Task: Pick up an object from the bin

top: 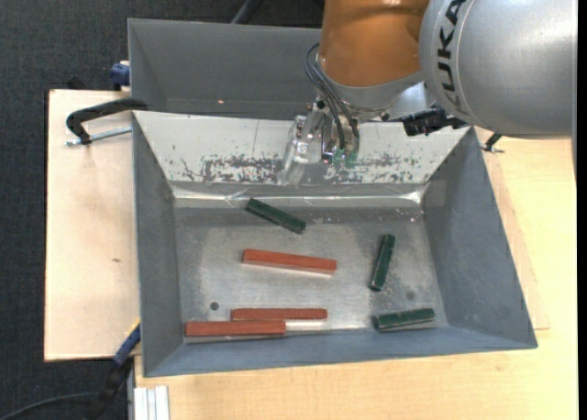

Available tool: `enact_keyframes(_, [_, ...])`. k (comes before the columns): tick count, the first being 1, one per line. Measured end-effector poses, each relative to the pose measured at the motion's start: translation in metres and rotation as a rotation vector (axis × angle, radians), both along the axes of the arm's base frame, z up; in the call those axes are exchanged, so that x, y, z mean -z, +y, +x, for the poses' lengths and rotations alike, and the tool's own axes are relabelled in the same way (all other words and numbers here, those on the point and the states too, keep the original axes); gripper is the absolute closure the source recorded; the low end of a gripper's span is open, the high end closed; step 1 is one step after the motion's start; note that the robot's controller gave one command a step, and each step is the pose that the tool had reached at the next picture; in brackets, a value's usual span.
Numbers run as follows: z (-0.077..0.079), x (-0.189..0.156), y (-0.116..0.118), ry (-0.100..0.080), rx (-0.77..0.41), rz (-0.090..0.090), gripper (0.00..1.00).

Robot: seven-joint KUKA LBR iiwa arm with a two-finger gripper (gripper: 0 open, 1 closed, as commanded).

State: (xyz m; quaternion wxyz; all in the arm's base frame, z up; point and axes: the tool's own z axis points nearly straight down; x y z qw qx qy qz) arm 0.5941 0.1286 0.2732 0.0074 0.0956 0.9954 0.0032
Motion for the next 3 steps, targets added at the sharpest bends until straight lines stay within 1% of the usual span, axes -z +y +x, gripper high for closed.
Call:
enact_keyframes(1, [-0.075,0.122,0.009,0.023,-0.171,-0.006,1.0])
enact_keyframes(2, [-0.06,0.027,-0.014,-0.001,-0.241,-0.006,1.0])
enact_keyframes(3, [-0.06,0.095,0.009,0.019,-0.099,-0.004,1.0])
